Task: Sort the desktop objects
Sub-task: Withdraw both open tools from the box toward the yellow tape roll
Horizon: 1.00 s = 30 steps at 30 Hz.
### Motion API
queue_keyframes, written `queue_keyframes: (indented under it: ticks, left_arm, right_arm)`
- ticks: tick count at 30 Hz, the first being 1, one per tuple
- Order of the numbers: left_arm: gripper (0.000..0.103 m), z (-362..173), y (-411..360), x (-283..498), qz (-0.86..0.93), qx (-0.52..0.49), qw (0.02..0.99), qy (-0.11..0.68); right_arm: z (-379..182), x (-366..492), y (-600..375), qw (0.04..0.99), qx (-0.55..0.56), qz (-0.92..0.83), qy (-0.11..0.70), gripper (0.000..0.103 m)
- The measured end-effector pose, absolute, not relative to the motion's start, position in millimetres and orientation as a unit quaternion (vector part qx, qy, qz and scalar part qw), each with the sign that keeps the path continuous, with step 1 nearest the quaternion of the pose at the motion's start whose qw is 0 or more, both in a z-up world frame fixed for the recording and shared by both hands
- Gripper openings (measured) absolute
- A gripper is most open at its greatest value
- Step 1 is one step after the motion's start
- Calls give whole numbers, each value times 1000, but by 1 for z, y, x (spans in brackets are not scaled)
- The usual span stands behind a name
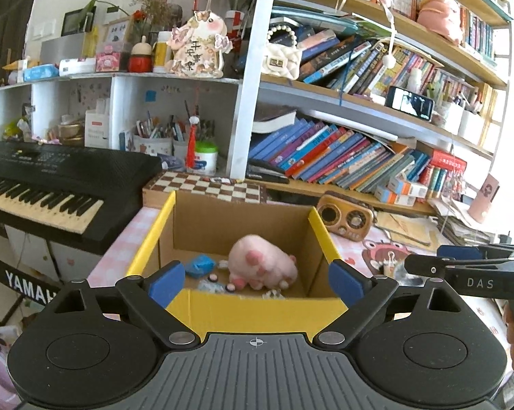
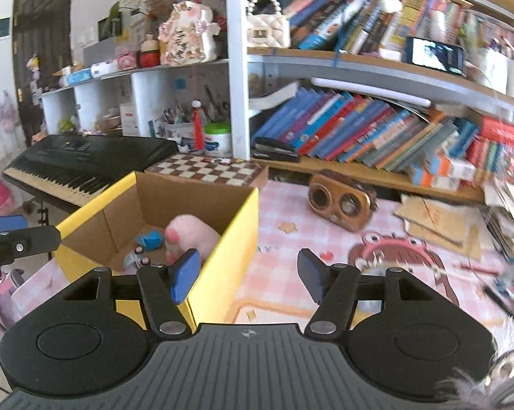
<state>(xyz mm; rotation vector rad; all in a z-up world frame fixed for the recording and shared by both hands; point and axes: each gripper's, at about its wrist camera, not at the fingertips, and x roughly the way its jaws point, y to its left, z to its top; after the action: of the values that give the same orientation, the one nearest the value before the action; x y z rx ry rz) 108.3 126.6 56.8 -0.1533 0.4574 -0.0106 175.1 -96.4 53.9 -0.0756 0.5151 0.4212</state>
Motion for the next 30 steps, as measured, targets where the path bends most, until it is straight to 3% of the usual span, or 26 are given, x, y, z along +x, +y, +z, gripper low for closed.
queue_keyframes:
  ticks: [11, 30]
  left_arm:
    - [94, 36, 111, 67, -22, -85, 965, 248]
    - [94, 10, 81, 21, -57, -76, 951, 294]
  right_arm:
    - [27, 118, -105, 949, -34, 167, 265, 77]
    - [-3, 55, -110, 937, -5, 147, 316, 87]
